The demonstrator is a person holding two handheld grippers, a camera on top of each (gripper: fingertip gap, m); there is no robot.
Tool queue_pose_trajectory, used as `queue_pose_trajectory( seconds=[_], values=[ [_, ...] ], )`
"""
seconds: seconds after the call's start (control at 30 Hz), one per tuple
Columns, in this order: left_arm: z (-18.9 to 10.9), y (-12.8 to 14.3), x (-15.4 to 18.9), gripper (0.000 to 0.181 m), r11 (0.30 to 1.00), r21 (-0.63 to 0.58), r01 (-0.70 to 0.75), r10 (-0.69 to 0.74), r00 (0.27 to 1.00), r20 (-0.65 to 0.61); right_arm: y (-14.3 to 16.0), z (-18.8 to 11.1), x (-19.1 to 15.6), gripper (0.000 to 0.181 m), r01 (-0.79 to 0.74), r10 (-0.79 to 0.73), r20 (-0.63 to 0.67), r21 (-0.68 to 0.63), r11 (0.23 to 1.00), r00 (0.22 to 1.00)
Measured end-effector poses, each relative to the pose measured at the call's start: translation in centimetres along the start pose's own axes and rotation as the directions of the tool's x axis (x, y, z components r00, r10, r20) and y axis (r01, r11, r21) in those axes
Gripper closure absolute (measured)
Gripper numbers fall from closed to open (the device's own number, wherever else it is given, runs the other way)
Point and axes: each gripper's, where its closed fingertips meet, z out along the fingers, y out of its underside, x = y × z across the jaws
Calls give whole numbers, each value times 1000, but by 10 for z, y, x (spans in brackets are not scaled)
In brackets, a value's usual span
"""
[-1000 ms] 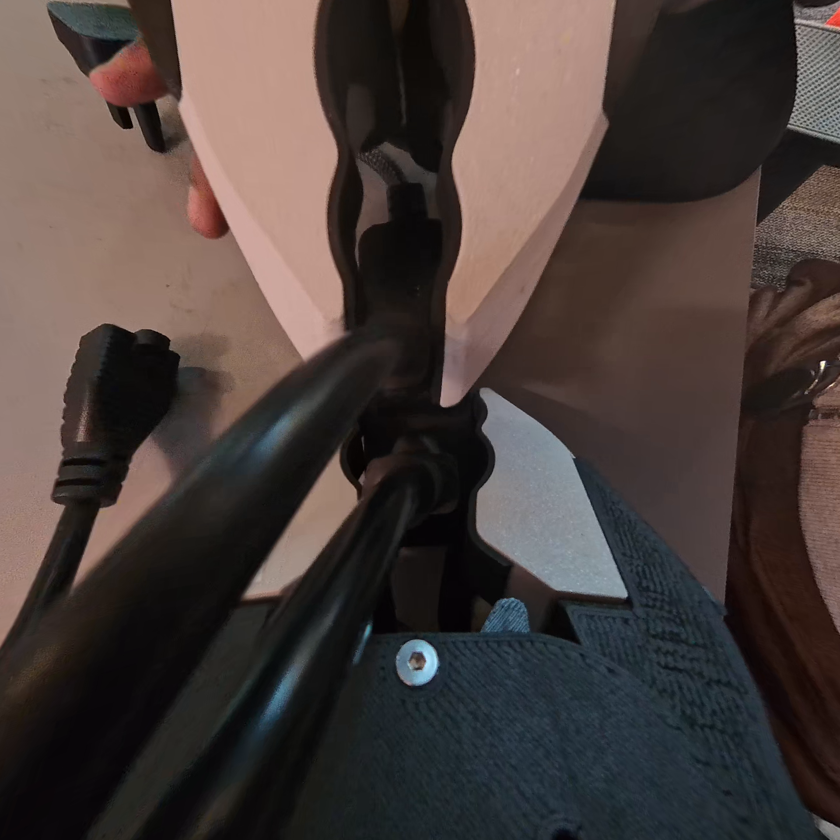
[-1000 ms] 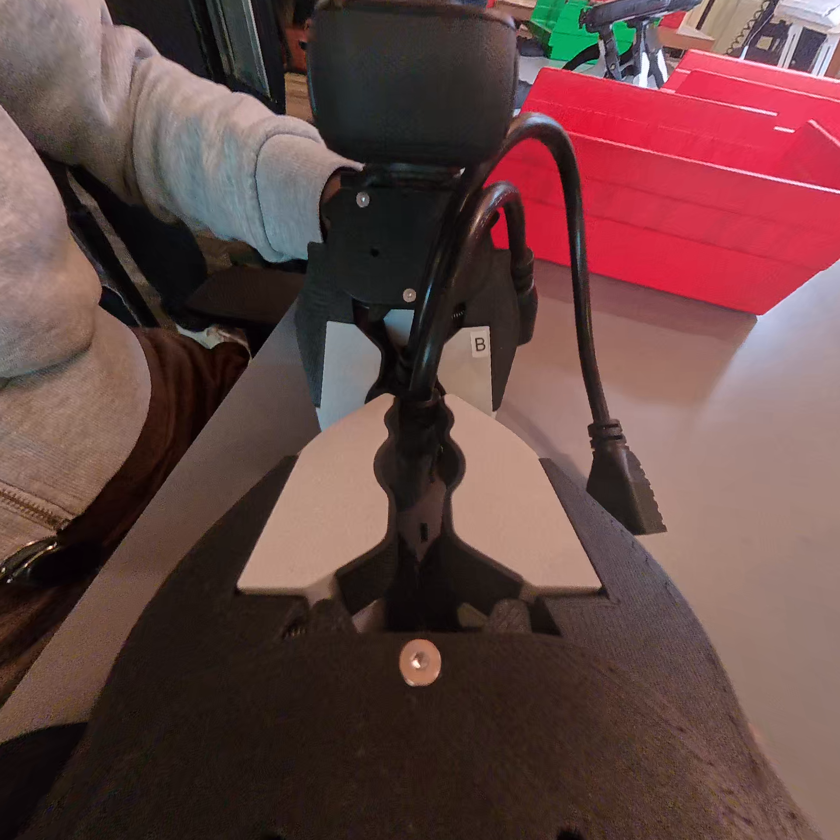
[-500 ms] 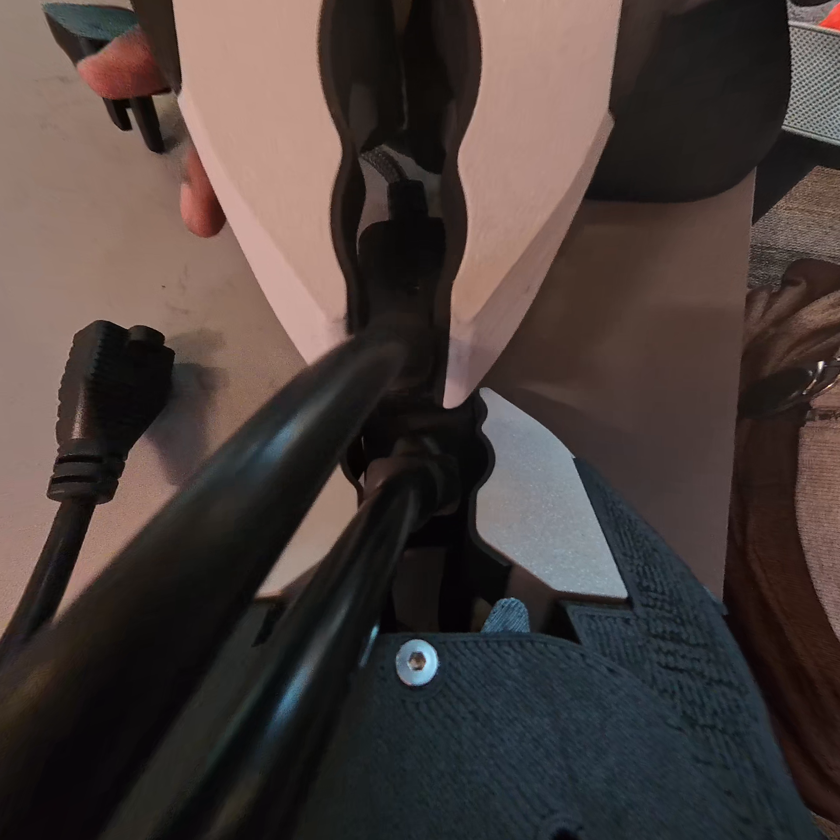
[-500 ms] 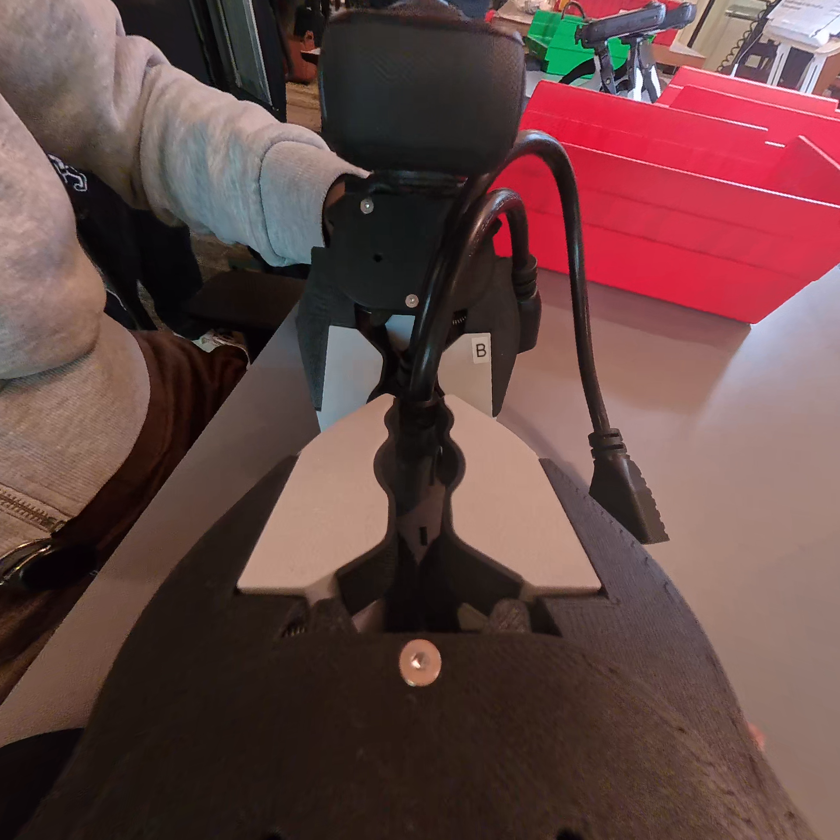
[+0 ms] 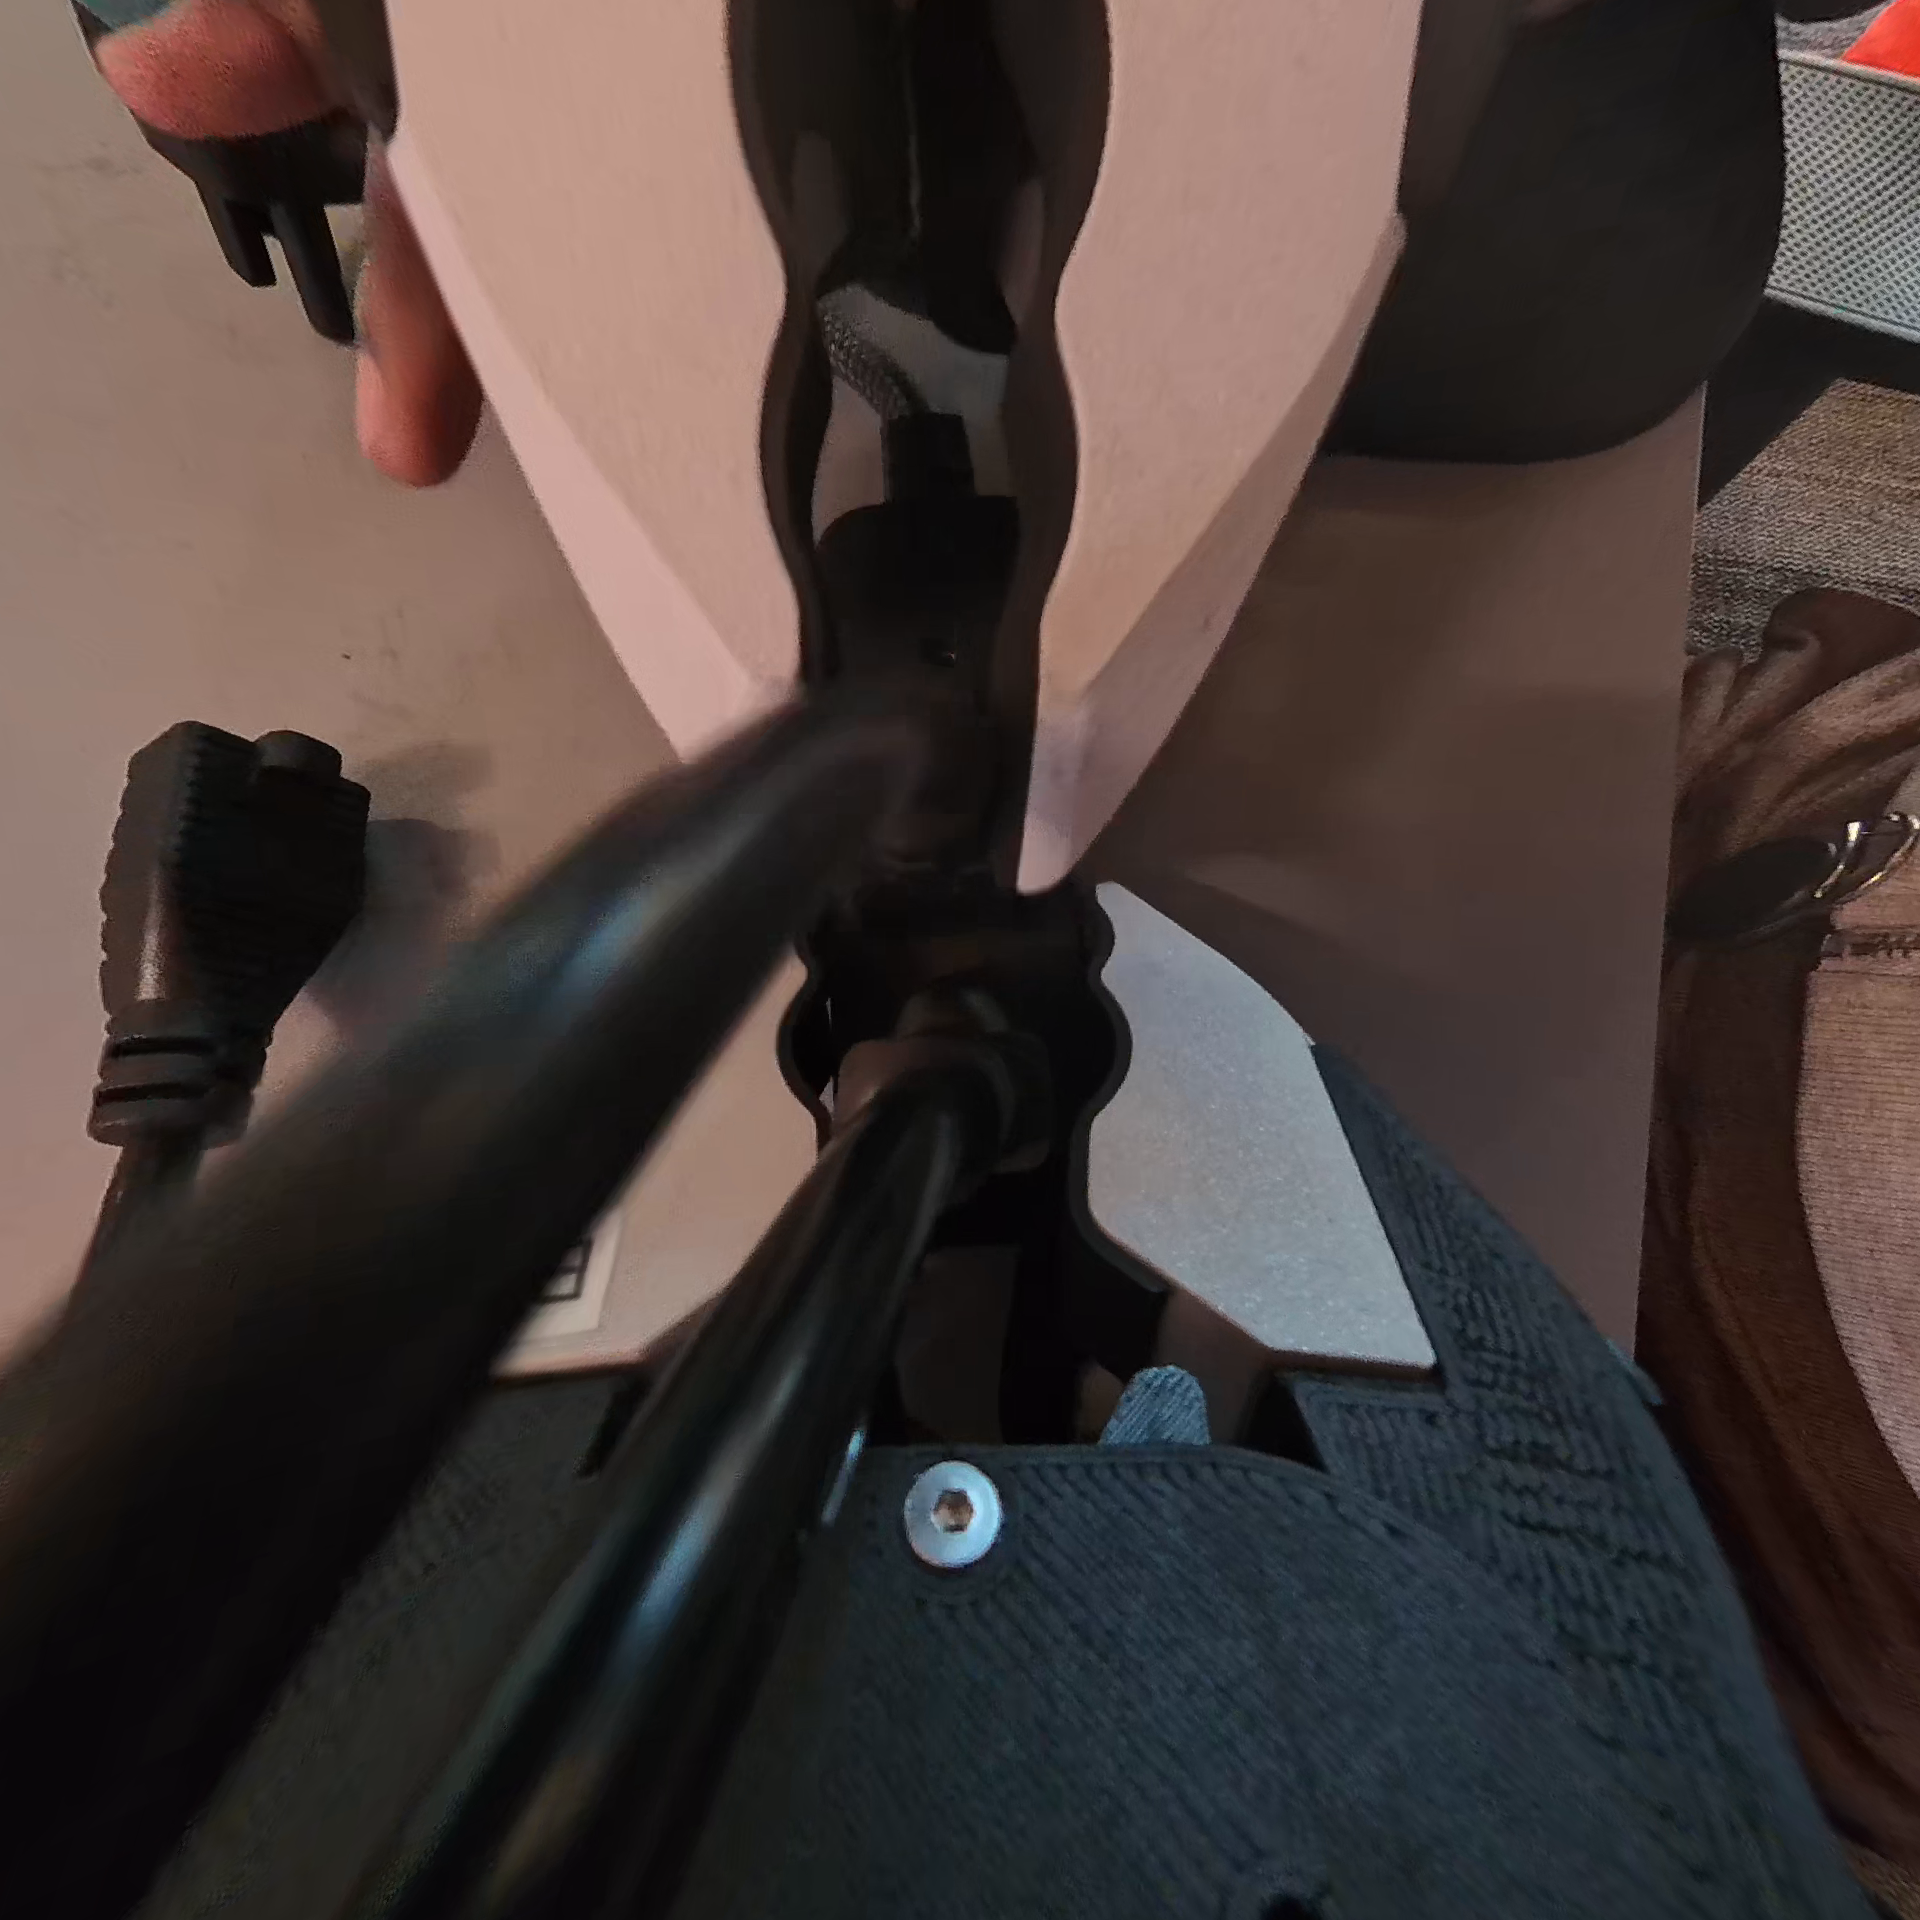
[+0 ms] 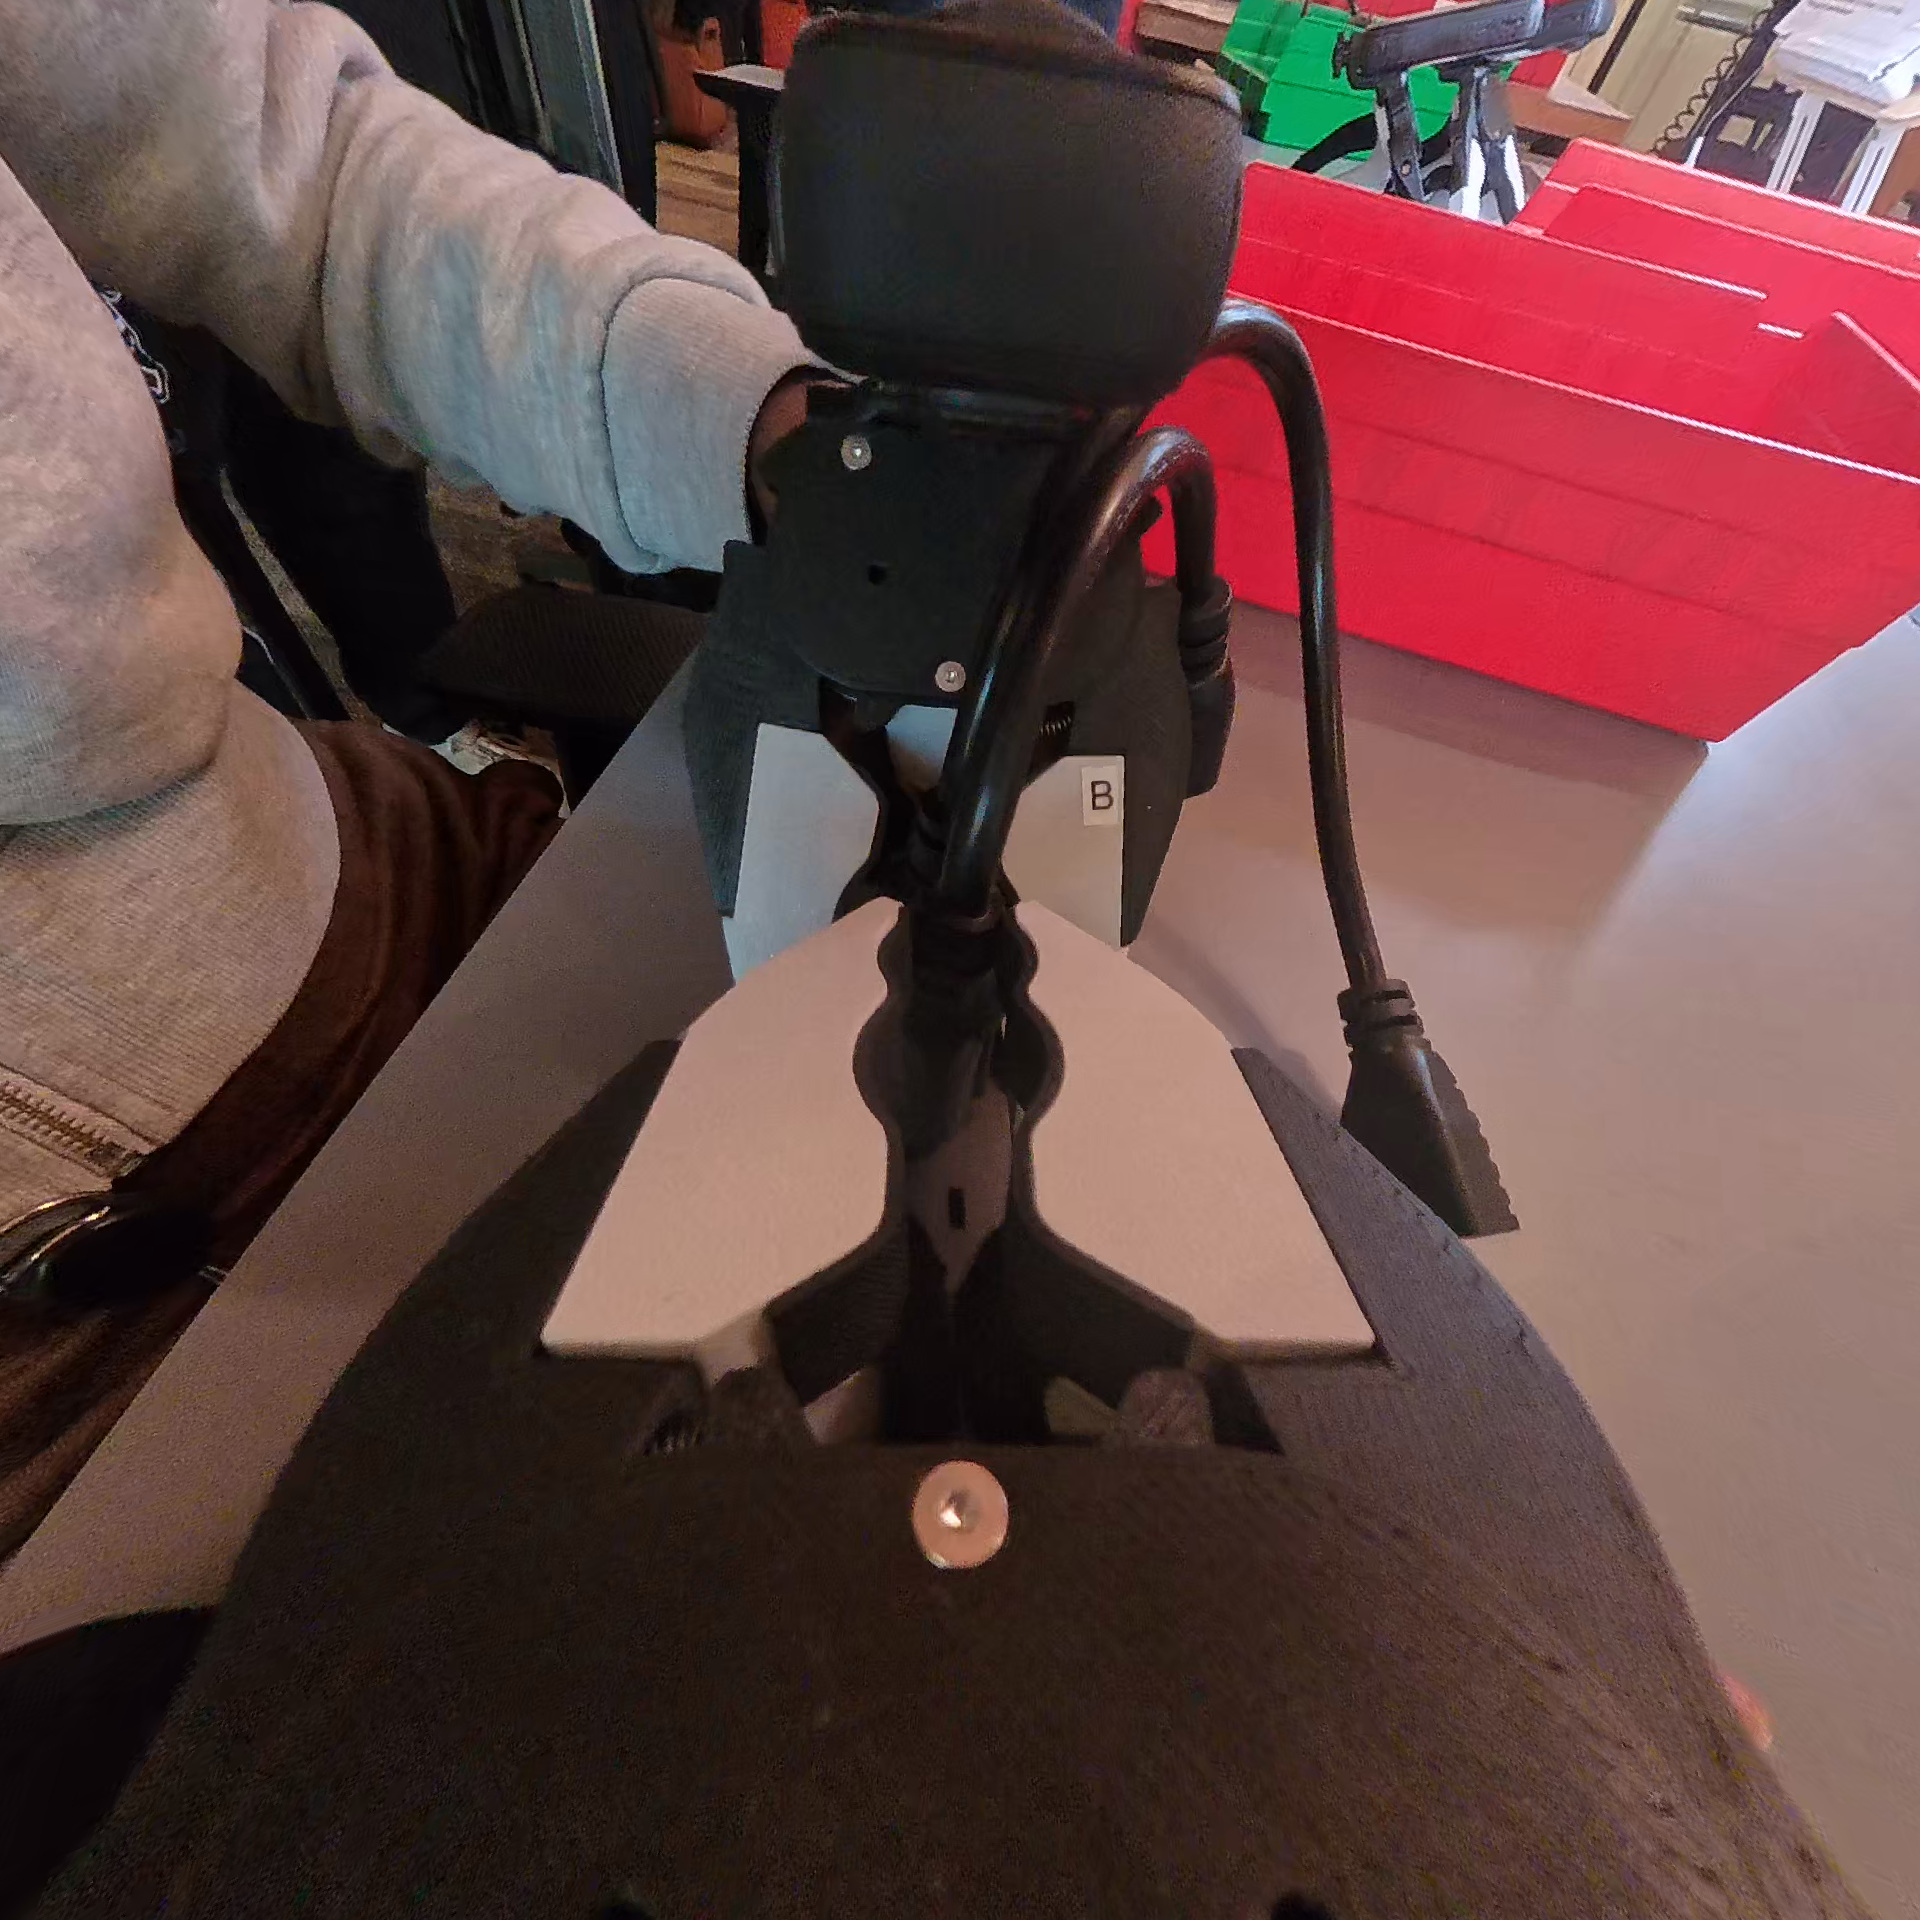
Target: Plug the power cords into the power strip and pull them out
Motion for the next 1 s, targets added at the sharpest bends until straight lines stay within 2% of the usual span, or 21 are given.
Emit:
queue_pose_trajectory(
  seconds=[0.53, 0.57, 0.63, 0.87, 1.0],
  values=[
    [1, -1, 1, 135, 1000, 3, 7, -7, 1000, -16, 1, -4, -1, 166, -21, 20, 24, 17, 1000, 999],
    [1, -1, 1, 141, 1000, 1, 9, -9, 1000, -16, 0, -2, -1, 166, -22, 22, 23, 14, 1000, 1000],
    [0, -1, 1, 135, 1000, 3, 3, -3, 1000, -12, -3, 3, -2, 166, -18, 18, 15, 16, 1000, 1000],
    [1, -1, 2, 136, 1000, 0, 8, -8, 1000, -20, 1, -6, -2, 166, -33, 32, 29, 29, 999, 999],
    [1, -1, 1, 135, 1000, -1, 13, -13, 1000, -23, -3, 1, -1, 166, -43, 42, 36, 30, 999, 998]
  ],
)
